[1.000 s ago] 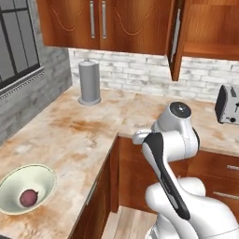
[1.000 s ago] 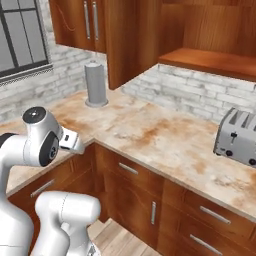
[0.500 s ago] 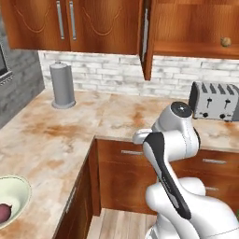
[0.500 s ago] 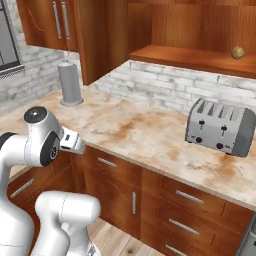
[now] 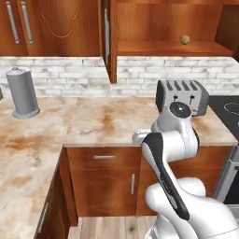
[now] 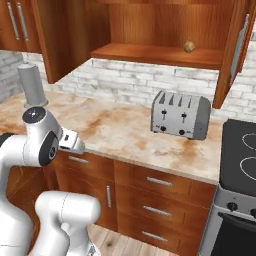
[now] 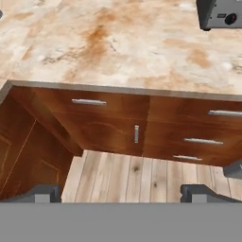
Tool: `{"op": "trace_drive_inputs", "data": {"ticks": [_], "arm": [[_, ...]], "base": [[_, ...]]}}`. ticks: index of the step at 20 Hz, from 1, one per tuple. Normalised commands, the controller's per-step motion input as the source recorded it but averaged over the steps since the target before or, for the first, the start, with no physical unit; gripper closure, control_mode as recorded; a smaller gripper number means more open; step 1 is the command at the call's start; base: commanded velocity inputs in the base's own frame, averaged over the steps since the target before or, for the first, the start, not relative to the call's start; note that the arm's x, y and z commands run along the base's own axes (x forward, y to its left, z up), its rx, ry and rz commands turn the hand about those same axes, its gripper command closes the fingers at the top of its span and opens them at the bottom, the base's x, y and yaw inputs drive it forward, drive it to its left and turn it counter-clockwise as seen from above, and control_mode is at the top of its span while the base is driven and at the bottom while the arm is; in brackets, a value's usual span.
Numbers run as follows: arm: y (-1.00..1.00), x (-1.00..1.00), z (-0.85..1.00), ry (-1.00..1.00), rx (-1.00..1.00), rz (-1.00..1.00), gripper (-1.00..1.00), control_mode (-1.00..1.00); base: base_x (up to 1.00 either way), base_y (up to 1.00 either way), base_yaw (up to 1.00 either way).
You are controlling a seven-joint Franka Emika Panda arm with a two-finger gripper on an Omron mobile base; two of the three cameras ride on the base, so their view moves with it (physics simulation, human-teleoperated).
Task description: Pick the onions from the cabinet and place them in one bowl. Pick the cucumber from the sink and place it in the other bowl.
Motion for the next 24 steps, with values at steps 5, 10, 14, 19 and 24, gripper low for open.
{"op": "trace_drive_inputs", "data": {"ticks": [5, 10, 14, 19, 24], "arm": [[0.0, 0.0, 0.0, 0.0, 0.0, 0.0, -1.0, 1.0], [0.0, 0.0, 0.0, 0.0, 0.0, 0.0, -1.0, 1.0], [0.0, 0.0, 0.0, 0.0, 0.0, 0.0, -1.0, 1.0], [0.0, 0.0, 0.0, 0.0, 0.0, 0.0, -1.0, 1.0], [0.0, 0.0, 0.0, 0.0, 0.0, 0.0, -1.0, 1.0]], "base": [[0.15, -0.56, -0.27], [0.04, -0.22, -0.42], [0.37, 0.02, -0.35], [0.42, 0.05, -0.01], [0.57, 0.09, 0.0]]}}
